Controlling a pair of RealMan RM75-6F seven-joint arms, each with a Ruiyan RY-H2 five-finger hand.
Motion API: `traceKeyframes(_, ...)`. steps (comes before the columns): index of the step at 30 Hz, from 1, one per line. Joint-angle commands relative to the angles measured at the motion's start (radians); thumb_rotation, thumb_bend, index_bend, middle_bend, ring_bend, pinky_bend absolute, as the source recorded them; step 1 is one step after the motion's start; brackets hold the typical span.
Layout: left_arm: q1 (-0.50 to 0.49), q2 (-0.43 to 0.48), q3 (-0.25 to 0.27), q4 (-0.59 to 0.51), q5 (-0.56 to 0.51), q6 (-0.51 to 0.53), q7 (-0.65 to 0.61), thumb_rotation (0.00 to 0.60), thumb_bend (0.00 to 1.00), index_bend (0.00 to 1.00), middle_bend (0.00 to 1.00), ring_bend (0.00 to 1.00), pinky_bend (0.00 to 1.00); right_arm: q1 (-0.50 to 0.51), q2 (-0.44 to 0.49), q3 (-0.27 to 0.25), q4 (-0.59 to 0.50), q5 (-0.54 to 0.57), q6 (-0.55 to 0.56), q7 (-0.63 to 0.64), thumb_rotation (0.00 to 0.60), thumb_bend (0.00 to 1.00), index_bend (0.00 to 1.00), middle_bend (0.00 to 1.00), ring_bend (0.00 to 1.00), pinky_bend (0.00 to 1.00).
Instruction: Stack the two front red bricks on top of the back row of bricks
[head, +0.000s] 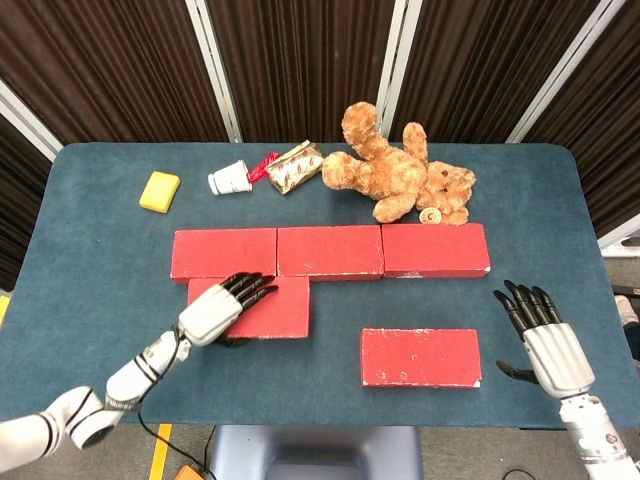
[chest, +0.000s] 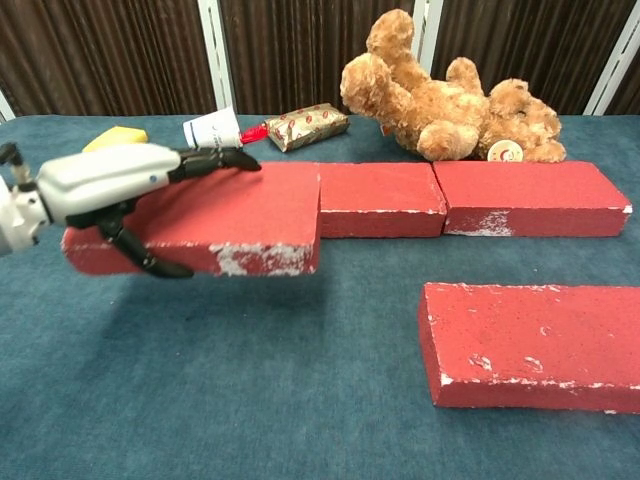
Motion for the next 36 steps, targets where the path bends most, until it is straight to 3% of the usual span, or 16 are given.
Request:
traceKeyframes(1, -0.093, -0.034, -0.032, 0.145, 0.025, -0.027, -0.139, 0.600, 0.29, 0.00, 0.06, 0.61, 1.00, 0.002, -0.007, 0.008, -0.002, 0.019, -0.009, -0.019, 0.600, 0.10, 0.00, 0.00, 0.00, 0.00)
traceKeyframes(8, -0.226, -0.149, -0.023, 0.486, 0.011, -0.120, -0.444, 0.600, 0.29, 0.00, 0.05, 0.61, 1.00, 0.003, -0.026, 0.038, -0.004, 0.072, -0.010, -0.052, 0.600, 0.10, 0.00, 0.00, 0.00, 0.00)
traceKeyframes(14, -0.283, -0.232, -0.001, 0.690, 0.002, -0.141, -0.589, 0.600, 0.29, 0.00, 0.06, 0.60, 1.00, 0.011, -0.031, 0.054, -0.002, 0.111, -0.029, -0.067, 0.600, 0.10, 0.00, 0.00, 0.00, 0.00)
traceKeyframes(19, -0.312, -0.273, 0.038, 0.778, 0.005, -0.179, -0.688, 0.600, 0.29, 0.00, 0.05, 0.54, 0.97, 0.019, -0.032, 0.059, -0.002, 0.134, -0.051, -0.075, 0.600, 0.10, 0.00, 0.00, 0.00, 0.00)
traceKeyframes(23, -0.328, -0.307, 0.062, 0.820, 0.011, -0.167, -0.725, 0.600, 0.29, 0.00, 0.05, 0.49, 0.86, 0.019, -0.028, 0.061, -0.003, 0.139, -0.051, -0.067, 0.600, 0.10, 0.00, 0.00, 0.00, 0.00)
traceKeyframes(26, -0.338, -0.332, 0.072, 0.853, 0.008, -0.168, -0.725, 0.600, 0.29, 0.00, 0.04, 0.48, 0.81, 0.018, -0.023, 0.061, -0.003, 0.140, -0.049, -0.059, 0.600, 0.10, 0.00, 0.00, 0.00, 0.00)
traceKeyframes(30, -0.347, -0.369, 0.078, 0.905, 0.002, -0.160, -0.680, 0.600, 0.29, 0.00, 0.12, 0.48, 0.80, 0.015, -0.018, 0.064, 0.000, 0.143, -0.044, -0.043, 0.600, 0.10, 0.00, 0.00, 0.00, 0.00)
traceKeyframes(36, -0.357, -0.392, 0.079, 0.924, -0.019, -0.169, -0.654, 0.600, 0.29, 0.00, 0.06, 0.41, 0.62, 0.014, -0.009, 0.064, 0.002, 0.140, -0.040, -0.022, 0.600, 0.10, 0.00, 0.00, 0.00, 0.00)
